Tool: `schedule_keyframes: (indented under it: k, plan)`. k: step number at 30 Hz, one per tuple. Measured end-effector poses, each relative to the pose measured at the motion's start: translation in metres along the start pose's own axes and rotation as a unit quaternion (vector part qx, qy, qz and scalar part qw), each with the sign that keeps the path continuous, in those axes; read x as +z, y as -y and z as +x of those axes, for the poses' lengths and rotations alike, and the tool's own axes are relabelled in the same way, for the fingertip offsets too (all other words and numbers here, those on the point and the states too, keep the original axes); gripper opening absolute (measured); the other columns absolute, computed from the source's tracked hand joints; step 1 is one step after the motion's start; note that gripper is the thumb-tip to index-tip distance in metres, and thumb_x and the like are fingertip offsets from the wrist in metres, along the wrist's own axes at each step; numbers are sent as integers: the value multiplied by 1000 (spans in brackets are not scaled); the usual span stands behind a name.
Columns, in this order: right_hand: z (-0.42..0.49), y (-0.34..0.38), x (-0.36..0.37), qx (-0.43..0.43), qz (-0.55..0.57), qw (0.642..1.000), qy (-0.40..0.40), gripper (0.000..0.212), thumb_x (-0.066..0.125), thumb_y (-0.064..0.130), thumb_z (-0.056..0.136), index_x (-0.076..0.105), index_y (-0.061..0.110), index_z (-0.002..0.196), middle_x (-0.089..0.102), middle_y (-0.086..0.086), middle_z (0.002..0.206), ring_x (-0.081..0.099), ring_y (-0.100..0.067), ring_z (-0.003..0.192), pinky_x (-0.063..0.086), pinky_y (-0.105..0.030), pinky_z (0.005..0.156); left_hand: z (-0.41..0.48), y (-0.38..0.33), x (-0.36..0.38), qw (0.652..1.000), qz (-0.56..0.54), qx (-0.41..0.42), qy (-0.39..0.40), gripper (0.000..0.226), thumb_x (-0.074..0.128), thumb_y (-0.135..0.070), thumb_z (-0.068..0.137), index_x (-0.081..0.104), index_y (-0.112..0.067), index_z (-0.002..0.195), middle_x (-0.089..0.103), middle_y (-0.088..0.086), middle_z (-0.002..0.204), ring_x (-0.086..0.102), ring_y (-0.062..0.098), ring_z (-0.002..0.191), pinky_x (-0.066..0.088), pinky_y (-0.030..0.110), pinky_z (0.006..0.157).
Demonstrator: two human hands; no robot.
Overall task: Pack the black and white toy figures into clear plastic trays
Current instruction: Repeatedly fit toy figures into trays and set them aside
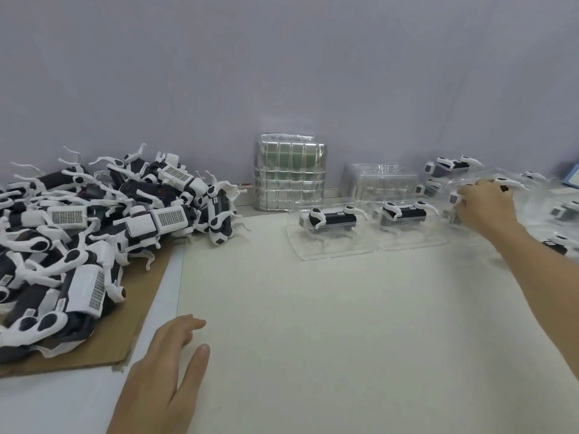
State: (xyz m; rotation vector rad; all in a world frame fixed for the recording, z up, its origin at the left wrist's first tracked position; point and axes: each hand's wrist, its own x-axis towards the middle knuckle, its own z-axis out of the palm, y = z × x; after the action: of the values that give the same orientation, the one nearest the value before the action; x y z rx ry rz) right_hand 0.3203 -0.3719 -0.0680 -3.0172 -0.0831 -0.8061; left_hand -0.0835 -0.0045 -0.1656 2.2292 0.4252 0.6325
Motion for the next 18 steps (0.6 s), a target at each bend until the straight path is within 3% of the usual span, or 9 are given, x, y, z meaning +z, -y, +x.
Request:
schedule_keyframes:
  k: [3, 7, 9, 12, 15, 18]
  plan:
    - [-10, 0, -13, -38, 44, 992, -108, 25, 56, -12, 81, 68, -11, 102, 58, -33, 94, 55, -48, 91, 44, -53, 82, 0, 0, 0, 1000, 10, 0, 14, 28, 44, -44, 81, 54, -40, 107, 55, -15, 123, 58, -3, 102, 40, 36, 83]
    - [-63, 33, -43, -99, 122, 960, -230, 15, 56, -6, 86, 67, -8, 96, 54, -24, 81, 53, -39, 72, 44, -48, 73, 0, -3, -1, 1000, 7, -5, 24, 27, 46, -43, 80, 54, -40, 106, 56, -8, 124, 60, 6, 102, 40, 37, 85]
    - [-107, 50, -50, -145, 141, 957, -208, 21, 62, -7, 81, 69, -4, 100, 55, -18, 80, 54, -36, 69, 46, -45, 70, 0, -4, -2, 1000, 10, -6, 28, 28, 47, -43, 79, 54, -39, 106, 56, -6, 124, 61, 10, 102, 40, 37, 85]
    - [-178, 72, -52, -177, 143, 967, -111, 29, 70, -8, 75, 73, 1, 103, 59, -13, 82, 58, -34, 65, 47, -40, 65, 0, -3, -3, 999, 15, -4, 36, 31, 46, -42, 80, 56, -35, 108, 55, -6, 126, 61, 13, 104, 39, 37, 85]
    - [-207, 78, -52, -137, 136, 980, -45, 29, 71, -4, 77, 75, 7, 104, 60, -9, 81, 60, -35, 67, 44, -35, 59, -1, -5, -3, 999, 17, -1, 45, 30, 47, -42, 80, 55, -36, 108, 55, -4, 127, 61, 16, 104, 40, 38, 86]
    - [-193, 62, -51, -79, 85, 993, -6, 23, 64, 10, 89, 73, 11, 109, 60, -9, 91, 58, -35, 78, 46, -37, 63, -1, -8, -5, 999, 13, 4, 45, 27, 45, -52, 80, 52, -42, 105, 56, -1, 127, 61, 19, 104, 41, 40, 87]
